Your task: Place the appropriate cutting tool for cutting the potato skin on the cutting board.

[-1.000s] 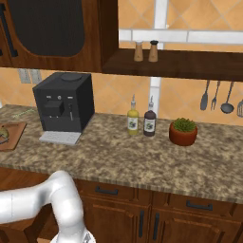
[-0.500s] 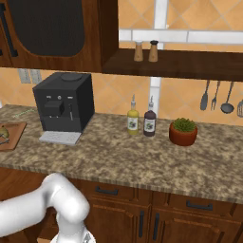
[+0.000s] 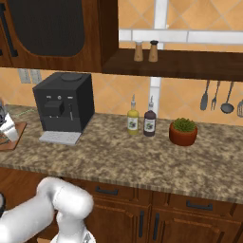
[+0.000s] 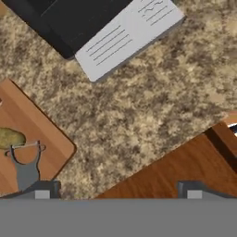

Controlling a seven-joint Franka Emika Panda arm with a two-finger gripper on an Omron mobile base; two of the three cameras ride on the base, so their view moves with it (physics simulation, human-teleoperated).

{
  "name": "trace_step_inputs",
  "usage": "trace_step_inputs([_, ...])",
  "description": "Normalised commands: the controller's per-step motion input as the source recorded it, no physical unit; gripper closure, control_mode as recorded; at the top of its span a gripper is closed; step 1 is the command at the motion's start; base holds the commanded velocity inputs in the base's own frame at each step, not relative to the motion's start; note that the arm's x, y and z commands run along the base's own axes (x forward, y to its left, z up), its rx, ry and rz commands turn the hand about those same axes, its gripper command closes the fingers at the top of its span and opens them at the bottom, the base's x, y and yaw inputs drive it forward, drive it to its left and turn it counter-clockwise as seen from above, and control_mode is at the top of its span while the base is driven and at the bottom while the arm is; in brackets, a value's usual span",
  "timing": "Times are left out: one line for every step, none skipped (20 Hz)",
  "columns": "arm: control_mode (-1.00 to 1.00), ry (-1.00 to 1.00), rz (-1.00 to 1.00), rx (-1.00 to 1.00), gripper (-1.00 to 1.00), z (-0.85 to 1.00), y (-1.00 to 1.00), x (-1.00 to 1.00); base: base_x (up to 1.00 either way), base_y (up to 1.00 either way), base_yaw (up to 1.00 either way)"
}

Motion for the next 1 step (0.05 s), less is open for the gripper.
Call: trace_step_inputs([-1.00,-0.04,-0.06,0.10,-1.00,0.19,-1.00,0.00,0.00,0.00,0.00])
